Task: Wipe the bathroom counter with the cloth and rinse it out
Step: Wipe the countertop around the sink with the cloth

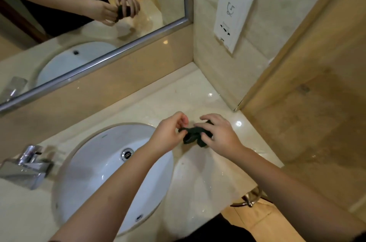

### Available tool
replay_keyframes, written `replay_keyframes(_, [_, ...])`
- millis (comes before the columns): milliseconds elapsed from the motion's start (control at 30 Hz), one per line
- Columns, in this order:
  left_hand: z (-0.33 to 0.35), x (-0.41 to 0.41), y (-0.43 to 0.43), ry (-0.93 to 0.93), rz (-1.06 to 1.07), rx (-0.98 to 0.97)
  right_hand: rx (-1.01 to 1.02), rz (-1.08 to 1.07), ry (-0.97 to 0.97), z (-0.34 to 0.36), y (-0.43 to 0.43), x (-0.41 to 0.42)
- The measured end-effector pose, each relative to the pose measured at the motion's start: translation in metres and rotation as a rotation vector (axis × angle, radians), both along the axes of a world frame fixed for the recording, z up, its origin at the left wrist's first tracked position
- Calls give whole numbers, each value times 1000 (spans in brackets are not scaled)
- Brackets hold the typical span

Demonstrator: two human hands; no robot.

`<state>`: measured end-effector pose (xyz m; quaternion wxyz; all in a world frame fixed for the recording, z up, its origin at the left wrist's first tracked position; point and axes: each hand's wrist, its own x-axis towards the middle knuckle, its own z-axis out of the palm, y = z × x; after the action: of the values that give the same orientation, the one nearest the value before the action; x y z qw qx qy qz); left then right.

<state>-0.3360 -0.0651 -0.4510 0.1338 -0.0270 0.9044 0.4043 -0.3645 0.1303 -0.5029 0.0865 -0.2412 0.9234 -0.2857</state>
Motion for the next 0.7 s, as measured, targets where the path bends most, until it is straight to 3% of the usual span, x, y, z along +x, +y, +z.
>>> replay_keyframes(67, [-1, -14, -2, 3, -11, -33, 43, -39, 112, 1, -7, -12])
replay_keyframes(200, [5, -41, -9, 98, -39, -50, -23, -191, 150, 7, -27, -31])
replay_keyframes(367, [9, -71, -27, 109, -15, 12, -62, -202, 111, 7, -53, -59])
replay_keyframes(600, [10, -125, -73, 169, -94, -157, -47, -170, -55, -8, -78, -126])
replay_keyframes(700, [12, -154, -92, 278, -41, -218, -87, -193, 2, -3, -92, -166])
